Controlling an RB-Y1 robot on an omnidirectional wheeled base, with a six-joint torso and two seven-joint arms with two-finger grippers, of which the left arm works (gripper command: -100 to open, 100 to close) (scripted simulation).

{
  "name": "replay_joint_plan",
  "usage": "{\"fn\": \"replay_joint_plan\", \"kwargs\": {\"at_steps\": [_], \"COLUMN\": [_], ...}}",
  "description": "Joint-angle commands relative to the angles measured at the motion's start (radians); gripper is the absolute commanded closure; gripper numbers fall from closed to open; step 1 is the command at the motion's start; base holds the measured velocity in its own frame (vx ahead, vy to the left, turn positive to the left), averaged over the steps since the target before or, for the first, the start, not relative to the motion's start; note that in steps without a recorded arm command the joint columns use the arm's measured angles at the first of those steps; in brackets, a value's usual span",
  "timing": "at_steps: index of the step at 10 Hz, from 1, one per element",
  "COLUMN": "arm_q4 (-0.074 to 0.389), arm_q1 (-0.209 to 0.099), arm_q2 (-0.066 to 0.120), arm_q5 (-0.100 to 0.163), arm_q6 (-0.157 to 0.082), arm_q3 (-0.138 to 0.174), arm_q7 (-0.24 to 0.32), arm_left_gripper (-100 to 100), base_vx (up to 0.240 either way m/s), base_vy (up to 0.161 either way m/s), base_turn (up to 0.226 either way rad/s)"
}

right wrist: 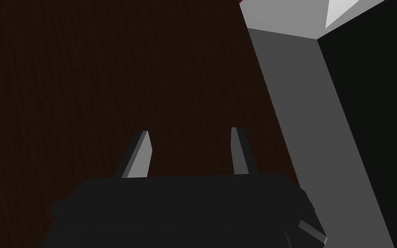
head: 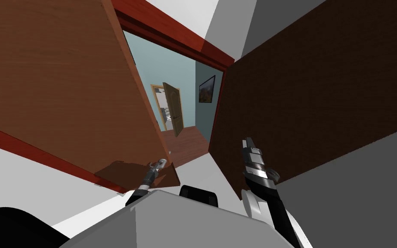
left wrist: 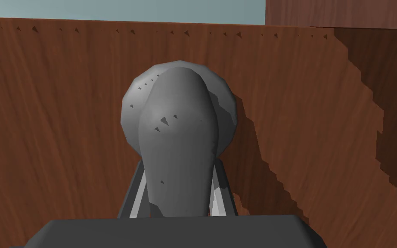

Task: Pull the door open

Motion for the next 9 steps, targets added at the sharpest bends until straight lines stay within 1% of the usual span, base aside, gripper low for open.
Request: {"fn": "replay_joint_plan", "kwargs": {"at_steps": [1, 3, 4, 5, 6, 7, 9], "arm_q4": [0.017, 0.022, 0.021, 0.049, 0.061, 0.082, 0.116], "arm_q1": [0.01, 0.027, 0.02, -0.01, -0.024, -0.051, -0.093], "arm_q2": [0.011, 0.023, 0.018, 0.019, 0.019, 0.02, 0.022], "arm_q5": [-0.005, -0.012, -0.011, -0.005, -0.002, 0.004, 0.014], "arm_q6": [-0.032, -0.06, -0.047, -0.043, -0.041, -0.036, -0.03], "arm_q3": [-0.007, -0.018, -0.017, -0.026, -0.03, -0.035, -0.044], "arm_q7": [0.013, 0.029, 0.023, 0.019, 0.016, 0.011, 0.004], "arm_left_gripper": [100, 100, 100, 100, 100, 100, 100], "base_vx": [-0.188, -0.183, -0.092, -0.144, -0.229, -0.257, -0.212], "base_vy": [0.028, 0.015, 0.001, 0.028, 0.031, 0.026, 0.022], "base_turn": [-0.095, -0.113, -0.027, -0.077, -0.129, -0.123, -0.08]}}
